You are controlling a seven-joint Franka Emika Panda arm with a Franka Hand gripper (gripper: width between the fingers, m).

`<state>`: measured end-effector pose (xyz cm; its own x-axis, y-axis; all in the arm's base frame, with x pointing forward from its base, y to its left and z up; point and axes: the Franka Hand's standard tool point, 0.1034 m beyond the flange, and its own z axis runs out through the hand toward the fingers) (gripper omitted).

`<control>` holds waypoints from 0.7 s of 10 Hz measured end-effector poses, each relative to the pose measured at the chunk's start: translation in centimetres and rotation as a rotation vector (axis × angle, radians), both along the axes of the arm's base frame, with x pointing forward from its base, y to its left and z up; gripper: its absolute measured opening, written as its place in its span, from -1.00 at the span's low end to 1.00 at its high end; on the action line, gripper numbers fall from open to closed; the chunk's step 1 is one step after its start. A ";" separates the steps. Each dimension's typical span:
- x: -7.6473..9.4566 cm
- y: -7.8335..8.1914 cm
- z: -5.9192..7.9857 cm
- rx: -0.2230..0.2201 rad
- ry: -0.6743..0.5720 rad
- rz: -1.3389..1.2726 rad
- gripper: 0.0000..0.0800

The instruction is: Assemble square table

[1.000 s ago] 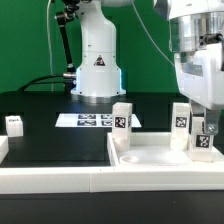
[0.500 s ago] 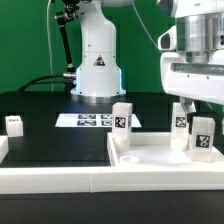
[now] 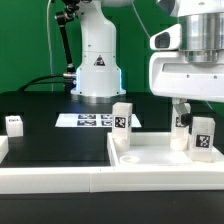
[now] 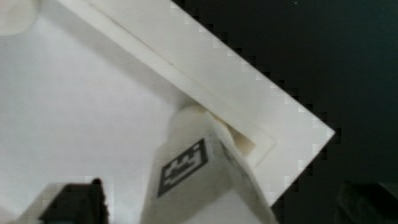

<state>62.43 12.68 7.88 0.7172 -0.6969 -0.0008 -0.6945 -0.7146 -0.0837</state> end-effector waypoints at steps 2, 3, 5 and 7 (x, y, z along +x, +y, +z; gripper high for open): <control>0.0 -0.1 0.0 -0.009 -0.010 0.146 0.62; 0.0 -0.1 0.0 -0.013 -0.013 0.199 0.62; 0.1 -0.3 0.0 -0.022 -0.022 0.349 0.62; 0.1 -0.5 0.0 -0.040 -0.029 0.500 0.62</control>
Offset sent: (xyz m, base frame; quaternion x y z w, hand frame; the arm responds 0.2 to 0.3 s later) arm 0.0031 -0.0005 0.0004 0.0036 0.0007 -0.2013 0.9795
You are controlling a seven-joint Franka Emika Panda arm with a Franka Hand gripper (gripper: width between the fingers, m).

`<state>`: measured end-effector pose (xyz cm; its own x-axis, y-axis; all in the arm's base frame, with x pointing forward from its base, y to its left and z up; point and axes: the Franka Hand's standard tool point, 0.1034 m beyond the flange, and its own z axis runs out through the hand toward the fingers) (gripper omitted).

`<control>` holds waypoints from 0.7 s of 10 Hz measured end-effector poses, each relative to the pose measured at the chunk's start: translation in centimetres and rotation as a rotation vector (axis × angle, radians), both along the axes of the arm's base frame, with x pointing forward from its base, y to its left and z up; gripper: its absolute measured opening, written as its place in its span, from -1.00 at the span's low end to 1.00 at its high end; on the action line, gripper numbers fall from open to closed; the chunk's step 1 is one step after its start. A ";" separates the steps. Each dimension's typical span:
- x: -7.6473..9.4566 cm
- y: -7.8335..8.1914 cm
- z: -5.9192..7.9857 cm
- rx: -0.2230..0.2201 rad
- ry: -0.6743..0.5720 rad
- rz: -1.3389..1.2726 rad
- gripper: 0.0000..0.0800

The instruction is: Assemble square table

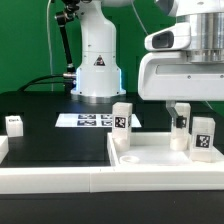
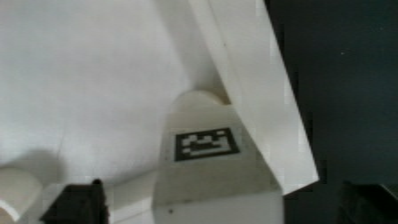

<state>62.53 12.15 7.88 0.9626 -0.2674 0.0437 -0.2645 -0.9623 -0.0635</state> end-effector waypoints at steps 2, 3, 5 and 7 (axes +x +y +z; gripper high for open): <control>0.1 -0.4 0.0 -0.014 -0.006 0.126 0.62; 0.1 -0.6 0.0 -0.014 -0.006 0.122 0.32; 0.1 -0.5 0.0 -0.014 -0.005 0.119 -0.28; 0.1 -0.5 0.0 -0.013 -0.004 0.091 -0.28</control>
Offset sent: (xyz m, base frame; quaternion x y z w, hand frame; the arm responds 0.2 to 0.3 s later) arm 0.0000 0.0000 0.0000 0.0000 0.0000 0.0000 1.0000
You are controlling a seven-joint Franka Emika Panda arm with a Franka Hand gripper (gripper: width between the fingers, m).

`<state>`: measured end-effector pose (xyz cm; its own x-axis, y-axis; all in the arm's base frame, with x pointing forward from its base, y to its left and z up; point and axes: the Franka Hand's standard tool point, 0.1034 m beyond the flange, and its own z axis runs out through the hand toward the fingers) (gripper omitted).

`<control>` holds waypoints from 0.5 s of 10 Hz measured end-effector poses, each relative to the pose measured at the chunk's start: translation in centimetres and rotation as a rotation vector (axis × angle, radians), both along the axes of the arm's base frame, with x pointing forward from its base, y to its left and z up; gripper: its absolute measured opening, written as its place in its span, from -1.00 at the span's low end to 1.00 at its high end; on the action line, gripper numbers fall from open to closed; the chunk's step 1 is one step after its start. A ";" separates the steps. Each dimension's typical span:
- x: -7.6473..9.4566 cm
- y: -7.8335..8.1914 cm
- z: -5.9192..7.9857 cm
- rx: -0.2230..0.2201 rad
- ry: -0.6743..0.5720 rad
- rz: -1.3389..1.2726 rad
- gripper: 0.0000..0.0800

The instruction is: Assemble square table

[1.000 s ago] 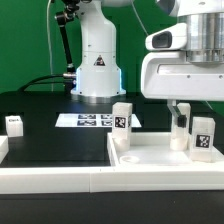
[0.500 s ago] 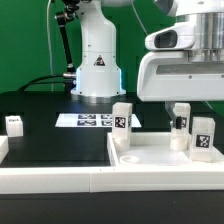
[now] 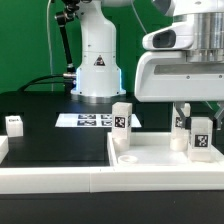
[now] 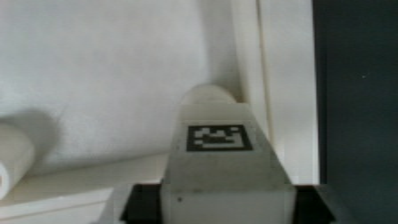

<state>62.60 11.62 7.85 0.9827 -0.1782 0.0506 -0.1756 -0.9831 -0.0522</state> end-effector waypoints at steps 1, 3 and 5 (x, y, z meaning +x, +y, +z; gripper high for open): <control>0.0 0.0 0.0 0.002 0.002 -0.037 -0.28; 0.0 0.0 0.0 0.013 0.009 -0.202 -0.28; -0.1 0.0 -0.1 0.036 0.019 -0.390 -0.28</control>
Offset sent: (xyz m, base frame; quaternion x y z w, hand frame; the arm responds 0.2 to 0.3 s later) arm 0.0000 0.0000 0.0000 0.0000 0.0000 0.1938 0.9810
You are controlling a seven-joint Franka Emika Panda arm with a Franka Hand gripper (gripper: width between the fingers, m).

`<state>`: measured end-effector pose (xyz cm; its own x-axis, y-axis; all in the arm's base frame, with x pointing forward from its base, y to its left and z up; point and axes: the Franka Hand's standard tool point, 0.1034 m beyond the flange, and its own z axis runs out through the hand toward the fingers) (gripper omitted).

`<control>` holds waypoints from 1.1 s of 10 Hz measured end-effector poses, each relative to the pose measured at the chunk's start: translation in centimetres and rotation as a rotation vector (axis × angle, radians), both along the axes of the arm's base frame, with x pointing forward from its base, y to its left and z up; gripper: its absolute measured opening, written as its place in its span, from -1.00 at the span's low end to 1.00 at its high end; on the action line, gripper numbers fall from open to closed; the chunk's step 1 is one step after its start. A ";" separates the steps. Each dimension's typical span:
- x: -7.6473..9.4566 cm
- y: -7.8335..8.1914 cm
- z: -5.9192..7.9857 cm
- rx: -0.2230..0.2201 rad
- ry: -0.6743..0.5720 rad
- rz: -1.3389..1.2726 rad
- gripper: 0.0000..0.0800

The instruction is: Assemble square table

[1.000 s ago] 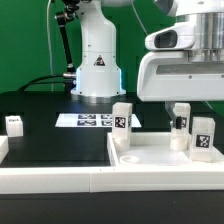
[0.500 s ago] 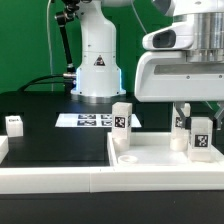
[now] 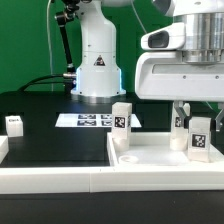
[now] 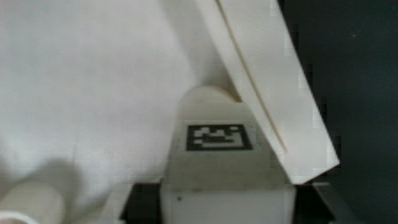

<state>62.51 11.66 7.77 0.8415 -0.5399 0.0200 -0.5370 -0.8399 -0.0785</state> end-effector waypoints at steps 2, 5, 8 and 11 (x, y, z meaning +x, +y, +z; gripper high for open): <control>0.1 0.0 0.0 0.015 -0.002 -0.139 -0.27; 0.0 0.2 -0.1 0.050 0.016 -0.468 -0.27; 0.0 0.2 -0.1 0.070 0.032 -0.688 -0.27; 0.0 0.2 -0.1 0.088 0.045 -0.861 -0.27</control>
Offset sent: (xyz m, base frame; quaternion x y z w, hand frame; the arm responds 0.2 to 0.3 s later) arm -0.0072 0.0048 -0.0015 0.0178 -0.0045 0.2557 0.9666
